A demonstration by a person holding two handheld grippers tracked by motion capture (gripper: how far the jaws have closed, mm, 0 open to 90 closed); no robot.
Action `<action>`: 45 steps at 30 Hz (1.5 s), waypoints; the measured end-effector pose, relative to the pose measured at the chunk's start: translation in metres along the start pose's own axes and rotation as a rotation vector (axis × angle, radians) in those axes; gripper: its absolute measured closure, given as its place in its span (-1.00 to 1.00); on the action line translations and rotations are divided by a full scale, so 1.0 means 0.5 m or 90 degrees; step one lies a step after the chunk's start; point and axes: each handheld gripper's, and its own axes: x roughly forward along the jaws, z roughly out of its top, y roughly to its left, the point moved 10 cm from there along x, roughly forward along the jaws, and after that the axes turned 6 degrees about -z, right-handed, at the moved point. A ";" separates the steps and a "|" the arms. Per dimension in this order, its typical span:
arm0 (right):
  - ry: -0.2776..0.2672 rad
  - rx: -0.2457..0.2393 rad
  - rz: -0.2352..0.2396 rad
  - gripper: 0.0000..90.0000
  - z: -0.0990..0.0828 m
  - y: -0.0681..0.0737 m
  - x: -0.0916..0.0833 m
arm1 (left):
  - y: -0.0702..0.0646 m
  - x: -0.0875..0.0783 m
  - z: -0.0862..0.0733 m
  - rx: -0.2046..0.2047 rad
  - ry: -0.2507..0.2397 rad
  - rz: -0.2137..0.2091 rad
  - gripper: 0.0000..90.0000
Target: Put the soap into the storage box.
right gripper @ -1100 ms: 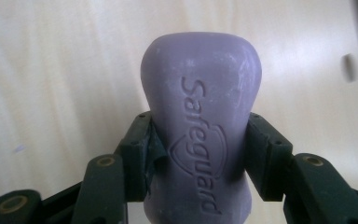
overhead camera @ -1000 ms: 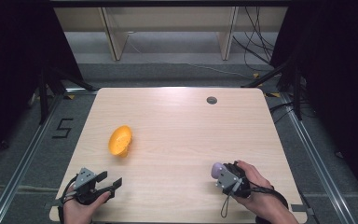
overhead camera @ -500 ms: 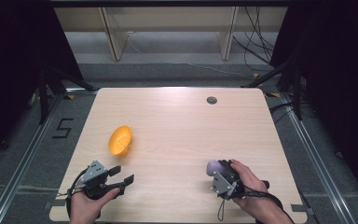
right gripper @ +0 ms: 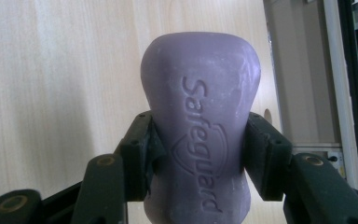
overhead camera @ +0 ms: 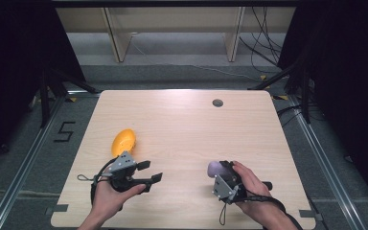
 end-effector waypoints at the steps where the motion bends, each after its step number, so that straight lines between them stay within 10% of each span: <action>1: 0.022 0.021 -0.002 0.11 -0.001 0.001 -0.006 | -0.006 0.007 0.006 0.007 0.002 -0.007 -0.27; 5: 0.000 -0.019 -0.018 0.11 0.015 -0.014 -0.002 | -0.022 0.027 0.026 0.012 0.003 -0.026 -0.26; 7: 0.018 0.021 -0.018 0.12 0.012 -0.007 -0.006 | -0.027 0.033 0.035 0.008 -0.004 -0.032 -0.24; 29: -0.035 -0.033 -0.042 0.12 0.065 -0.025 -0.001 | -0.087 0.119 0.085 -0.030 0.009 -0.130 -0.03; 34: -0.020 0.001 -0.042 0.12 0.068 -0.018 -0.004 | -0.099 0.145 0.087 -0.062 0.015 -0.161 -0.02; 45: -0.048 -0.058 -0.043 0.12 0.080 -0.025 0.002 | -0.104 0.172 0.082 -0.114 0.023 -0.193 0.01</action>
